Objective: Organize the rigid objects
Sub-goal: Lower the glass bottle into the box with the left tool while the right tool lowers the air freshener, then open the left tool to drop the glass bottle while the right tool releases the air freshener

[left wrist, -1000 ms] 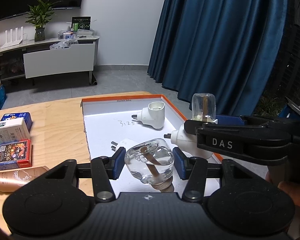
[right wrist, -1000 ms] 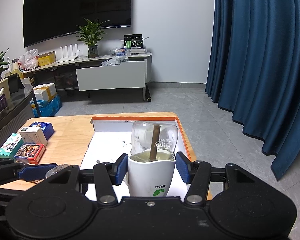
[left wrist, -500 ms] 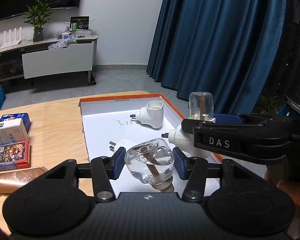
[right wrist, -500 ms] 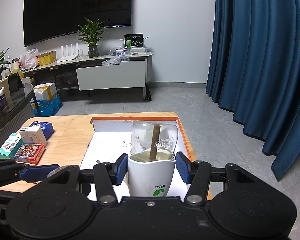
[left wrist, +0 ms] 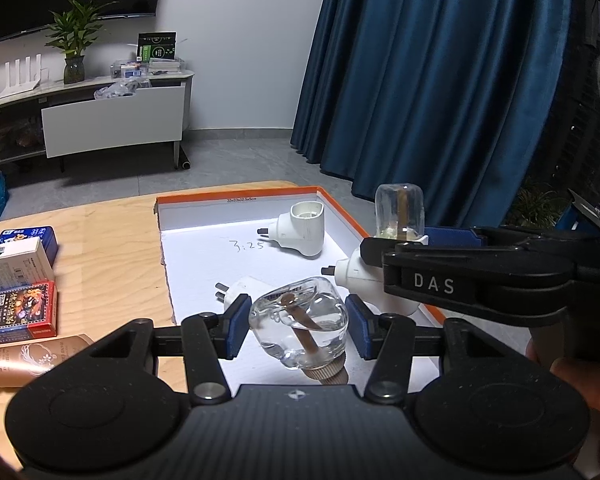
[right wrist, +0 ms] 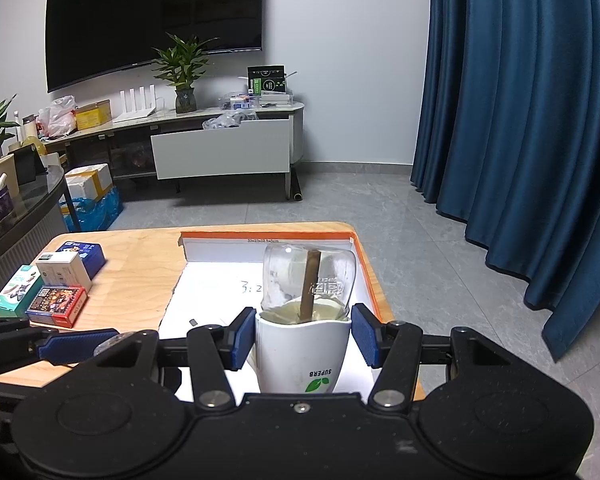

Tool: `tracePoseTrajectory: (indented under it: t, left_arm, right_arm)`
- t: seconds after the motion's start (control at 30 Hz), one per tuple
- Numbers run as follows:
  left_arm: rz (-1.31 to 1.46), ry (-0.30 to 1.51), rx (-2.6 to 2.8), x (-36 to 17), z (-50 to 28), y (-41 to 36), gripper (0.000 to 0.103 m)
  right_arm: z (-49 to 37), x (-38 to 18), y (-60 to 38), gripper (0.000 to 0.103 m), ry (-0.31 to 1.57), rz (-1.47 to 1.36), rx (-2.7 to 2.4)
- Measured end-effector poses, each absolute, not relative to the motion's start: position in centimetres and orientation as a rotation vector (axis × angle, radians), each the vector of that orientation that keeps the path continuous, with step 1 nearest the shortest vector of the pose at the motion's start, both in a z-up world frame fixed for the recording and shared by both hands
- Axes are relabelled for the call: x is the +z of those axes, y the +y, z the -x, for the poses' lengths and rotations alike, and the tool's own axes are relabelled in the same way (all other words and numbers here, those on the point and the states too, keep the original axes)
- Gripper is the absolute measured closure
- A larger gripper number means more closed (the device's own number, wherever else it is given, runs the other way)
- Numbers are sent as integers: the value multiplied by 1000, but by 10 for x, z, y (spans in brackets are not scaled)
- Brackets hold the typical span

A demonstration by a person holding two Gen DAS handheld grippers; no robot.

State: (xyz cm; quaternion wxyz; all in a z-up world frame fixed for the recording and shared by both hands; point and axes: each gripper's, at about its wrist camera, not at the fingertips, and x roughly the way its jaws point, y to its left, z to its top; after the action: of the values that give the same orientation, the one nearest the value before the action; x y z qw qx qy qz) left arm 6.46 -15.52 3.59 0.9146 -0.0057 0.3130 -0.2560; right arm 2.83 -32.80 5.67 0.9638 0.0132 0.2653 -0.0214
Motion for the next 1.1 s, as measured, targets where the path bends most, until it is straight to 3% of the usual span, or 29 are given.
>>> tracePoseTrajectory:
  t: [1.1]
  left_arm:
    - [-9,659,-538,29,-70,-164,51]
  right_arm:
    - [-43,46,-332,39,568,-21,-34]
